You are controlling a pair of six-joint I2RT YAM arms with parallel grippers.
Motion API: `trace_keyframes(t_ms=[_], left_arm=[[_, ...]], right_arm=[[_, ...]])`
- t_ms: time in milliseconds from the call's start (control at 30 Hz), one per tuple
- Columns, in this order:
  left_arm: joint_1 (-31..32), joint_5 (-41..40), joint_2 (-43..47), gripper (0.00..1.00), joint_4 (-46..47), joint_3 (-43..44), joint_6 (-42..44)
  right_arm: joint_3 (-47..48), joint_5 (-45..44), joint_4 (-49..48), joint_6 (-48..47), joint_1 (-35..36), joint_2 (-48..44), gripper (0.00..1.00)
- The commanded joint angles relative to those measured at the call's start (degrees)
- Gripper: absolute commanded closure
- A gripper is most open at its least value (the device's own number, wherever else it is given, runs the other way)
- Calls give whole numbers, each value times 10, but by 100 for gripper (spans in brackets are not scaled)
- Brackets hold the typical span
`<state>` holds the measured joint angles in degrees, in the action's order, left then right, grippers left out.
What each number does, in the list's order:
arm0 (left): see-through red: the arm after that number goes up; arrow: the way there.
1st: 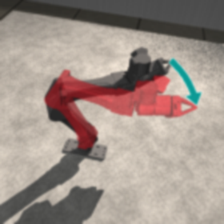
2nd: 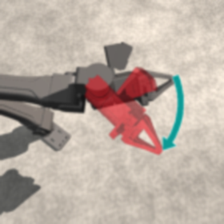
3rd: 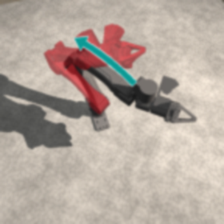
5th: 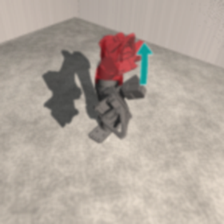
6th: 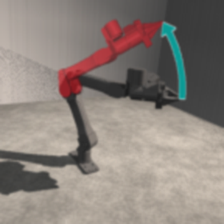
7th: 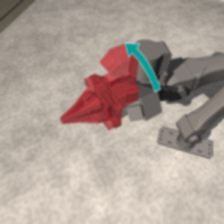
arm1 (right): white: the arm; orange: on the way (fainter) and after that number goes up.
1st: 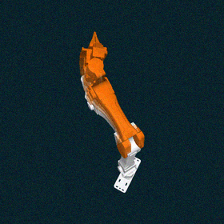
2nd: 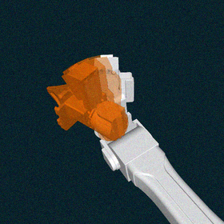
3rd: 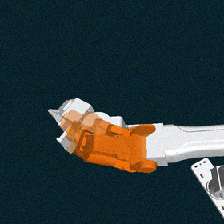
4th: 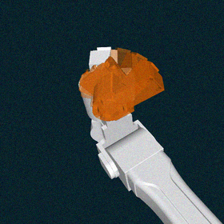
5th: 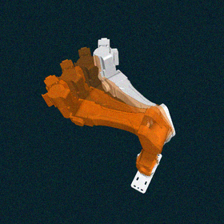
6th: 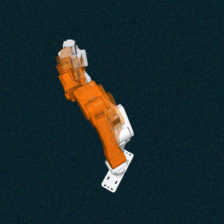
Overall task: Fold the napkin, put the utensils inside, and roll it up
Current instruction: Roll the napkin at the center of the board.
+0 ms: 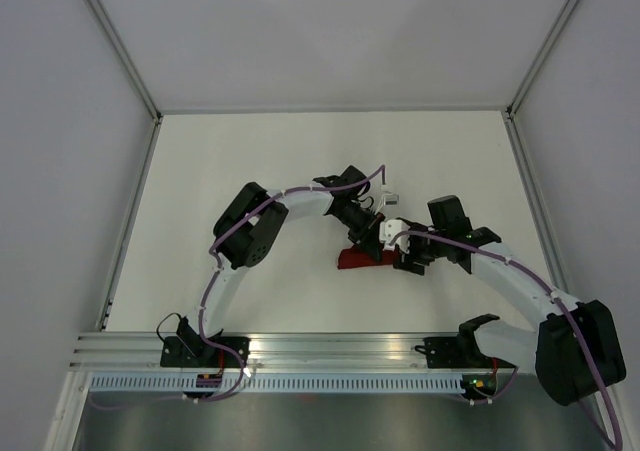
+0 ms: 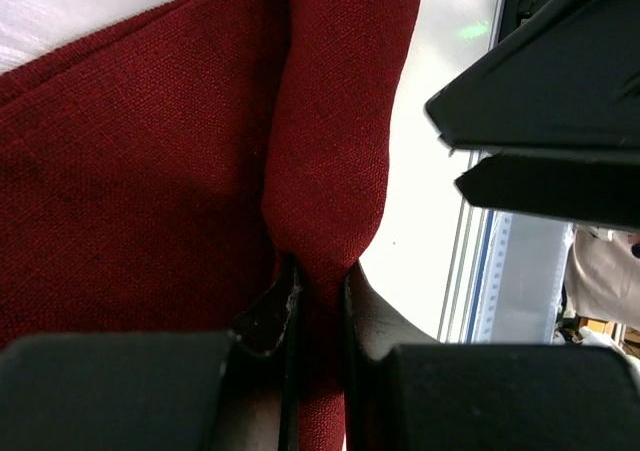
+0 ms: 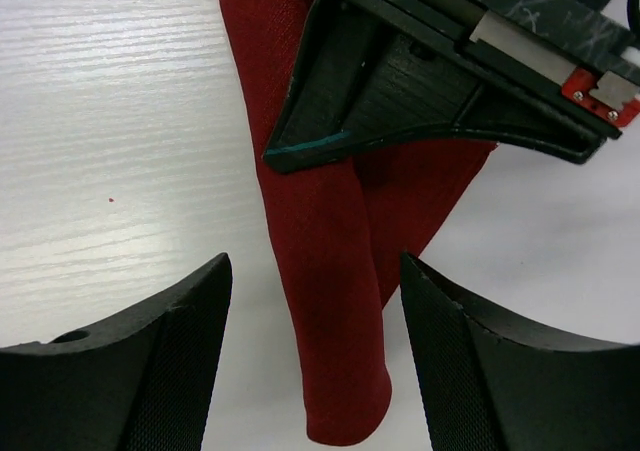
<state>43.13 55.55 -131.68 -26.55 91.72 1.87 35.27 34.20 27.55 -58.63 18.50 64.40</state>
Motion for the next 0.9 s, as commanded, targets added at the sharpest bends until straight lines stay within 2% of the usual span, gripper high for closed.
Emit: trace_keyframes(t_ms=[0,200,367,467,500,600,700,867], left_arm=[[-5,-113,-47,92,-89,-13,-5],[-7,-114,-46,89,-91,-9,-5],[-7,-118,-39,83,-91,-8,-6],[-6,-134,-27,72,-92,-10,-6],[-6,-138,-24,70,-91,-11,-7],[-8,-167,-3,60,-78,-17,-13],[-10,-193,29,55,-43,-37,-50],[-12,-258,93,52,26,-88,-86]], right_arm=[[-15,-39,-77,-18,35,8,26],[-47,-103,-144,-15,104,39,27],[-53,-129,-174,-8,121,73,34],[-50,-127,-172,-2,120,81,46],[-50,-125,-171,0,120,83,56],[-38,-119,-154,4,121,92,71],[-16,-107,-123,5,120,110,81],[11,-84,-77,-1,118,136,86]])
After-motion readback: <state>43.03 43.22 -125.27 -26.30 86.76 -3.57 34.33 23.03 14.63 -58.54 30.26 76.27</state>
